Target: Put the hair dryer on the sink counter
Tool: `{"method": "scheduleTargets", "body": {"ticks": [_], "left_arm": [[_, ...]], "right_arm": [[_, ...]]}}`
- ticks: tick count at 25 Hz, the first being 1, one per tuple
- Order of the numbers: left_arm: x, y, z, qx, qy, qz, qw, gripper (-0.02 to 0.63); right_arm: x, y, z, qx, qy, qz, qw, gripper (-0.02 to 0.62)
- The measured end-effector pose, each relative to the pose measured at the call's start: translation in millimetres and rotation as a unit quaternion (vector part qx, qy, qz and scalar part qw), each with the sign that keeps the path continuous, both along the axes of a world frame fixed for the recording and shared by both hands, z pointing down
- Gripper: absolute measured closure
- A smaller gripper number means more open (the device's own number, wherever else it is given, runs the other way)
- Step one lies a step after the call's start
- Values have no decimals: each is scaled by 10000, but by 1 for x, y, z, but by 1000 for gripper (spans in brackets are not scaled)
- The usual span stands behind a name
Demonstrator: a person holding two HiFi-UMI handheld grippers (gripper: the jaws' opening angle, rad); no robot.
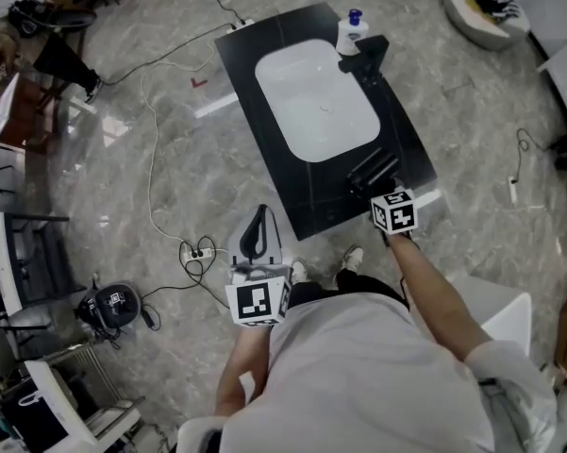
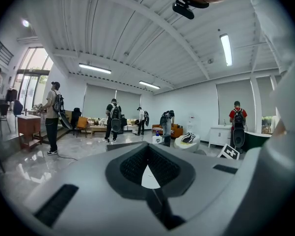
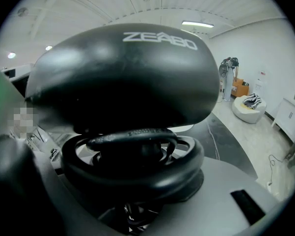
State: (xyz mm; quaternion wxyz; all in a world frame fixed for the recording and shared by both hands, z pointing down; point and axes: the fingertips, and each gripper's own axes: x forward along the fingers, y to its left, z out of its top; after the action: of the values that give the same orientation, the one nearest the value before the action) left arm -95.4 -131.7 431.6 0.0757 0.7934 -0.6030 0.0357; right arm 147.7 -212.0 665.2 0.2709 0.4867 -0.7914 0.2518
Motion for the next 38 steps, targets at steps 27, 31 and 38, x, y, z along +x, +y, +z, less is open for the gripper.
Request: {"method": "scheduleTargets", "body": {"ticks": [27,31,38], "left_arm": [[-7,5,7,-165,-43,-406,9990,604],[-6,4,9,-218,-73,-412,9989,604],[-8,5,10,-274,-63,-486,9984,603]], "right_arm": [[1,-22,37,-621,74,-48,9980,425],[1,-23,41,-661,80,-50,9978,425],[3,-25,43,-742,-6,38,9972,425]]}}
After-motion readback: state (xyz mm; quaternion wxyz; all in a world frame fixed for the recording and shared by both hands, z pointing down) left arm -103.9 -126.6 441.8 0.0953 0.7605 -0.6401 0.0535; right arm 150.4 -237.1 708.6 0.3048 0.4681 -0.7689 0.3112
